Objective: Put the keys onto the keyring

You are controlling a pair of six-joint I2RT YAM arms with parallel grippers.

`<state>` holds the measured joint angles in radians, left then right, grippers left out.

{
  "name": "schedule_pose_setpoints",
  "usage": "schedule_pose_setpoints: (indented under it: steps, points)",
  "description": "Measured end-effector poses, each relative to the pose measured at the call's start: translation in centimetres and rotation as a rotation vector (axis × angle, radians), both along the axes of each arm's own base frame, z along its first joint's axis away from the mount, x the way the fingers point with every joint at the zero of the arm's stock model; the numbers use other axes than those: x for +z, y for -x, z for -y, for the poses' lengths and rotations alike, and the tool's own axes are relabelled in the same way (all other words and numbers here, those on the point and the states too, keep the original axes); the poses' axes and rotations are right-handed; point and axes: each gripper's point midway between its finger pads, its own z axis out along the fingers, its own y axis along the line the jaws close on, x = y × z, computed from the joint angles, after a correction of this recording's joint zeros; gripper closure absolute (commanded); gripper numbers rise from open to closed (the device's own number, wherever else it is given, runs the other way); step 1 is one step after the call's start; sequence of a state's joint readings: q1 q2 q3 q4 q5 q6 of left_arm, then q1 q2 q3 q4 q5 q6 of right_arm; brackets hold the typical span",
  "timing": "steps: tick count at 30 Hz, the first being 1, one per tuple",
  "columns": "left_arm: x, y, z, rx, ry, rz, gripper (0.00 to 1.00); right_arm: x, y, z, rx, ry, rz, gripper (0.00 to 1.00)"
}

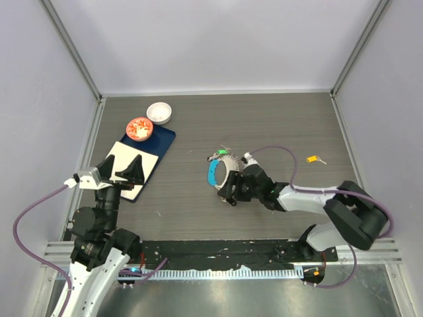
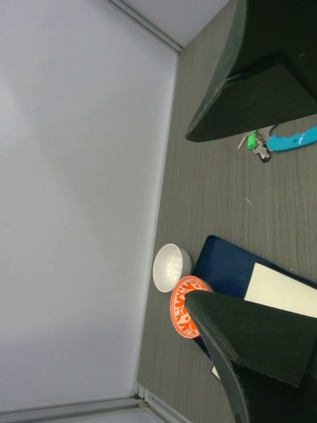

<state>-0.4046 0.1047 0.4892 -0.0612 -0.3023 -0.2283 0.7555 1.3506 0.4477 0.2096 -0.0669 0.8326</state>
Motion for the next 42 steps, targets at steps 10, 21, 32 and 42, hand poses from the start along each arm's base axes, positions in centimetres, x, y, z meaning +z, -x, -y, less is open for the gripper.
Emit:
schedule_pose_setpoints:
  steps: [10,21,32,42]
  points:
    - [-0.1,0.0,0.0,-0.001,-0.001,-0.002,0.0,3.7,-1.7,-7.9,0.253,0.053,0.093,0.29]
    - [0.0,0.4,-0.1,-0.003,0.024,0.0,0.0,13.6,-7.2,-0.7,0.164,0.393,0.434,0.25]
    - [-2.5,-1.4,-1.6,0.124,0.055,-0.252,0.0,9.1,-6.2,1.1,0.329,0.52,0.311,0.51]
    - [-6.8,-2.7,-0.1,0.091,-0.019,-0.439,0.0,5.4,-4.2,-0.2,0.583,0.564,0.29,0.62]
